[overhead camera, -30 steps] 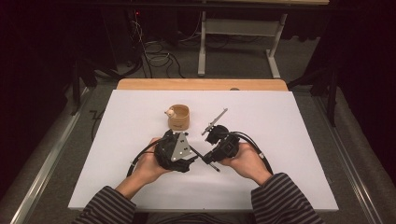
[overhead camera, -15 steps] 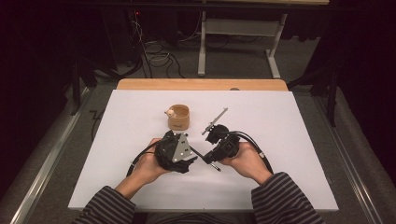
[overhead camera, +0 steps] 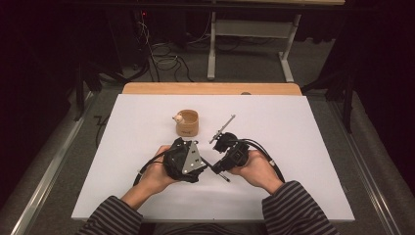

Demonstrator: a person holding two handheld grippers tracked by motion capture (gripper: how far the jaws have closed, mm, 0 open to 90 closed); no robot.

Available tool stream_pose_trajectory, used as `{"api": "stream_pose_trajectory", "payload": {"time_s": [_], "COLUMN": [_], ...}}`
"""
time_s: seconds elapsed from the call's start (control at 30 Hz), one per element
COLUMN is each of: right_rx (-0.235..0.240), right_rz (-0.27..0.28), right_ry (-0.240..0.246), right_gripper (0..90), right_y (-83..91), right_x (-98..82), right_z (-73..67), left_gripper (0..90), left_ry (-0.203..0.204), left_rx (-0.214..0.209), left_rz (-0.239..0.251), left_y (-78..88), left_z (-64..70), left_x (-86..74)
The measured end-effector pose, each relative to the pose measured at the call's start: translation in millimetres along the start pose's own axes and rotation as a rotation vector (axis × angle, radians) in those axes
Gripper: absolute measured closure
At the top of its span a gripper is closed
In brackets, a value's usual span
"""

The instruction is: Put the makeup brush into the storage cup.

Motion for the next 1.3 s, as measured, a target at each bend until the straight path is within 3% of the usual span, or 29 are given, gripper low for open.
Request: {"api": "stream_pose_trajectory", "payload": {"time_s": [0.27, 0.43, 0.83, 1.3], "right_rx": [0.002, 0.002, 0.004, 0.002], "right_rz": [0.032, 0.04, 0.055, 0.069], "right_ry": [0.01, 0.012, 0.018, 0.028], "right_gripper": [85.7, 85.7, 85.6, 85.4], "right_y": [2.7, 3.2, 4.1, 6.5], "right_x": [3.2, 4.0, 8.7, 10.1], "right_z": [-1.3, -1.3, -4.0, -4.0], "left_gripper": [28.0, 31.8, 44.0, 62.0], "left_ry": [-0.018, 0.007, 0.02, 0.026], "left_rx": [-0.027, -0.038, -0.058, -0.145], "left_rz": [-0.015, -0.015, -0.017, -0.049], "left_y": [-2.2, -1.9, -1.2, -4.0], "left_z": [5.3, 4.6, 6.7, 12.9], "left_x": [-0.9, -1.6, -1.4, -4.5]}}
Point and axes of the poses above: each handheld gripper's, and its own axes: y roughly backward along the jaws, x roughly out of its top, z roughly to its right, the point moved 9 cm from there along -y, roughly forward along the jaws, and after that the axes turned 2 degrees about -x, right-handed, at the moved point
